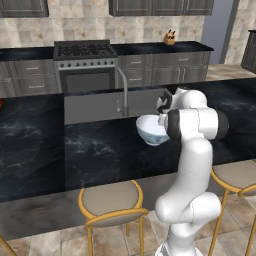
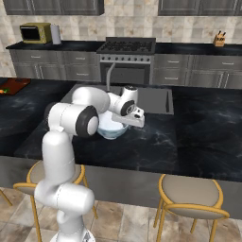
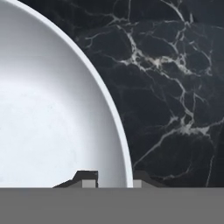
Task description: Place the two vegetables and bowl onto the tray for setting up a vegetable dip station.
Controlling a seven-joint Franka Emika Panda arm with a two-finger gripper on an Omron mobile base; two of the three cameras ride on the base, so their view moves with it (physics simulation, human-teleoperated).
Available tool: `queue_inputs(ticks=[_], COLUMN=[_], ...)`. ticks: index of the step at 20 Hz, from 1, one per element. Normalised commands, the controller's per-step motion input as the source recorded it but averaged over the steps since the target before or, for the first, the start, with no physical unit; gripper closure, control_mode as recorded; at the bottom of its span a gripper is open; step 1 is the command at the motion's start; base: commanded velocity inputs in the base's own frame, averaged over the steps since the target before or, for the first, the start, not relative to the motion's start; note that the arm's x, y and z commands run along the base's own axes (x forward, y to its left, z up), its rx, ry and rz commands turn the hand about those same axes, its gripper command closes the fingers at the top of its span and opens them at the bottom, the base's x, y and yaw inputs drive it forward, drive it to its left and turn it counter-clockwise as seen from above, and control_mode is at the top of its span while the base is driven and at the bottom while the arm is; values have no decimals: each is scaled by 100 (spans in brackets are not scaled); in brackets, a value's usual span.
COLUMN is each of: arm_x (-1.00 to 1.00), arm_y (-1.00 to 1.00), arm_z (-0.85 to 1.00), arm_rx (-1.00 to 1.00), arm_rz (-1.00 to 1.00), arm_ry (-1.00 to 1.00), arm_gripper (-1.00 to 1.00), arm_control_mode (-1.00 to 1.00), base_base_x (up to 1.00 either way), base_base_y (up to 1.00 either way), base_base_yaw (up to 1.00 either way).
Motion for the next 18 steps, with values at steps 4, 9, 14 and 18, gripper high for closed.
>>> queue_inputs(ticks=[4,9,14,18], arm_x=[0,0,-3,-19], arm_y=[-1,-1,0,0], arm_z=[39,46,43,45], arm_rx=[0,0,0,0], arm_rz=[-1,0,0,0], arm_ry=[-2,-2,0,0], arm_gripper=[100,100,100,100], arm_control_mode=[-100,-100,-100,-100], base_base_x=[0,0,0,0], base_base_y=[0,0,0,0], base_base_yaw=[0,0,0,0])
